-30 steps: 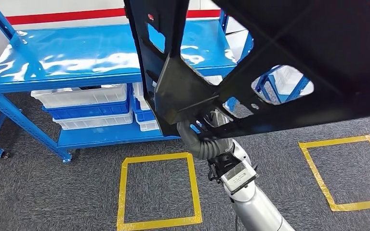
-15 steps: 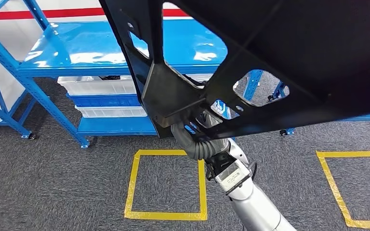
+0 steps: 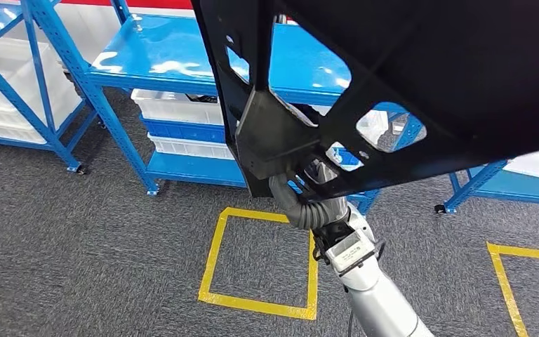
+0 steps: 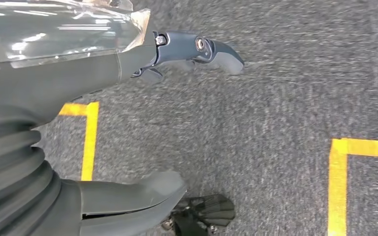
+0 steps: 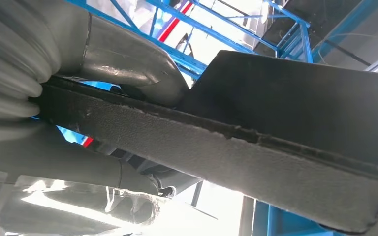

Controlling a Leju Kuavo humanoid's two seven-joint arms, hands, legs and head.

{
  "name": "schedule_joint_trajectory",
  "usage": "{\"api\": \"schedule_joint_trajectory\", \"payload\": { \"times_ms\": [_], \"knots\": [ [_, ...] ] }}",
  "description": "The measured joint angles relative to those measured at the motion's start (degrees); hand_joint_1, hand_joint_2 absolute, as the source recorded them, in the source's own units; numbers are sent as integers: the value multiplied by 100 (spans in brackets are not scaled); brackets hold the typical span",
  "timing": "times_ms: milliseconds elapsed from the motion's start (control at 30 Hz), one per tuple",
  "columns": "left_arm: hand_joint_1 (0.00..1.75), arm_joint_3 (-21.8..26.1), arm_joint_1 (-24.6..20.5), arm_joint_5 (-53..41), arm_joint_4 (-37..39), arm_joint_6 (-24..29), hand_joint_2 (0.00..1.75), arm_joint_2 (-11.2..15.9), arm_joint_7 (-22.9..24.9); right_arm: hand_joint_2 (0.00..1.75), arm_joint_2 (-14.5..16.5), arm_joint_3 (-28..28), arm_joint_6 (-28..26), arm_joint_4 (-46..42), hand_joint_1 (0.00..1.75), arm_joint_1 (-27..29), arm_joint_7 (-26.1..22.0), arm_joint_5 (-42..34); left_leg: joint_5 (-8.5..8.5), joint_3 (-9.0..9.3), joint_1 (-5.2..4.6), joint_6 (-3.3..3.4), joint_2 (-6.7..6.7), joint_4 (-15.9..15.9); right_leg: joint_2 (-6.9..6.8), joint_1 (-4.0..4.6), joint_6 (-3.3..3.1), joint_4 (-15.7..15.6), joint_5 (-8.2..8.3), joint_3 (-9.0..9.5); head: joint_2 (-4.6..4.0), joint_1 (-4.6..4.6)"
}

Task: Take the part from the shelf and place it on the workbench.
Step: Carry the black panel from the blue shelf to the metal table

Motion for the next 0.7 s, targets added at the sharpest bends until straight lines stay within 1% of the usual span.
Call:
{"api": "schedule_joint_trajectory", "payload": {
  "times_ms": [33, 67, 100, 133, 167, 200, 233, 267, 300, 333, 367, 400, 433, 467, 500, 533, 567, 600, 633, 667, 700],
  "knots": [
    [0, 0, 5, 8, 0, -5, 175, -3, -1, 175, -10, -23, -4, 0, 175, 25, -10, 13, 19, -12, -10, -10, -63, 3, 25, 4, 31, -337, 127, 203, 0, 0],
    [0, 0, 7, 13, 0, -5, 175, -4, -2, 175, -17, -43, -7, 0, 175, 35, -14, 20, 35, -20, -16, -24, -121, 8, 95, 3, 47, -799, 273, 466, 0, 1],
    [0, 1, 8, 15, 0, -5, 175, -4, -3, 175, -21, -59, -8, -1, 175, 41, -17, 25, 48, -31, -30, -44, -175, 17, 162, 11, 49, -1211, 395, 687, 0, -1],
    [0, 1, 9, 17, 0, -5, 175, -3, -4, 175, -25, -72, -10, -2, 175, 43, -23, 27, 61, -45, -38, -68, -215, 26, 210, 18, 37, -1485, 469, 826, 0, -2],
    [0, 1, 12, 19, 0, -5, 175, -3, -5, 175, -29, -81, -13, -2, 175, 49, -29, 30, 77, -65, -41, -96, -247, 33, 237, 30, 13, -1611, 499, 885, 0, -5],
    [0, 3, 17, 25, 0, -5, 175, -2, -15, 175, -33, -87, -16, -3, 175, 55, -35, 42, 98, -86, -41, -131, -277, 34, 211, 47, -13, -1618, 513, 880, 0, -7],
    [0, 9, 24, 34, 1, -2, 175, 2, -30, 175, -36, -92, -19, -4, 175, 60, -39, 62, 118, -109, -31, -164, -305, 32, 173, 31, -46, -1619, 536, 877, 0, -9],
    [0, 20, 32, 48, 1, 1, 175, 1, -49, 175, -37, -99, -21, -4, 175, 66, -39, 90, 107, -137, -23, -196, -288, 55, 134, 17, -83, -1624, 562, 876, 0, -11],
    [0, 33, 39, 64, 1, 4, 175, 1, -70, 175, -37, -111, -21, -5, 175, 76, -39, 121, 31, -187, -19, -227, -218, 149, 90, -5, -120, -1632, 588, 870, 0, -22],
    [0, 45, 42, 78, 1, 7, 175, 1, -83, 175, -39, -127, -19, -7, 175, 97, -39, 151, -120, -280, -12, -258, -114, 361, 39, -27, -153, -1642, 609, 865, 0, -35],
    [0, 55, 44, 86, 1, 7, 175, -2, -90, 175, -43, -149, -11, -9, 175, 127, -39, 176, -328, -416, 1, -290, 8, 687, -16, -22, -172, -1643, 621, 855, 0, -47],
    [0, 62, 47, 91, 1, 5, 175, -2, -95, 175, -46, -170, 0, -10, 175, 173, -37, 198, -542, -585, 15, -323, 95, 1088, -71, -15, -183, -1641, 626, 842, 0, -59],
    [0, 66, 56, 93, 2, 1, 175, -2, -99, 175, -51, -188, 12, -11, 175, 224, -35, 218, -698, -736, 31, -351, 140, 1446, -130, -6, -186, -1640, 628, 829, 0, -60],
    [0, 69, 72, 91, 2, -3, 175, -3, -103, 175, -56, -202, 24, -11, 175, 278, -35, 234, -756, -815, 45, -370, 164, 1652, -189, -1, -186, -1638, 628, 818, 0, -61],
    [0, 70, 92, 86, 2, -7, 175, -3, -107, 175, -58, -209, 31, -10, 175, 332, -40, 248, -702, -778, 57, -381, 184, 1632, -245, 1, -185, -1637, 628, 812, 0, -61],
    [0, 69, 112, 77, 2, -10, 175, -3, -109, 175, -62, -214, 35, -10, 175, 379, -52, 259, -555, -619, 65, -381, 214, 1378, -295, 2, -184, -1636, 628, 814, 0, -61],
    [0, 69, 126, 61, 2, -11, 175, 0, -109, 175, -63, -217, 37, -9, 175, 419, -71, 270, -369, -369, 70, -370, 280, 953, -344, 4, -182, -1635, 627, 820, 0, -61],
    [0, 68, 130, 47, 2, -11, 175, 3, -109, 175, -64, -220, 37, -9, 175, 449, -92, 282, -234, -133, 53, -348, 369, 540, -387, 20, -177, -1635, 624, 822, 0, -61],
    [0, 68, 129, 34, 2, -10, 175, 4, -111, 175, -64, -225, 37, -8, 175, 471, -111, 294, -148, 30, 32, -312, 431, 234, -427, 38, -165, -1634, 624, 820, 0, -57],
    [0, 68, 128, 27, 2, -9, 175, 6, -113, 175, -63, -228, 37, -4, 175, 493, -128, 309, -119, 109, 8, -275, 468, 66, -462, 55, -143, -1634, 624, 817, 0, -54],
    [0, 68, 129, 25, 2, -7, 175, 7, -116, 175, -58, -231, 37, 0, 175, 516, -140, 323, -130, 102, -18, -237, 453, 40, -497, 67, -116, -1639, 628, 812, 0, -50]
  ]
}}
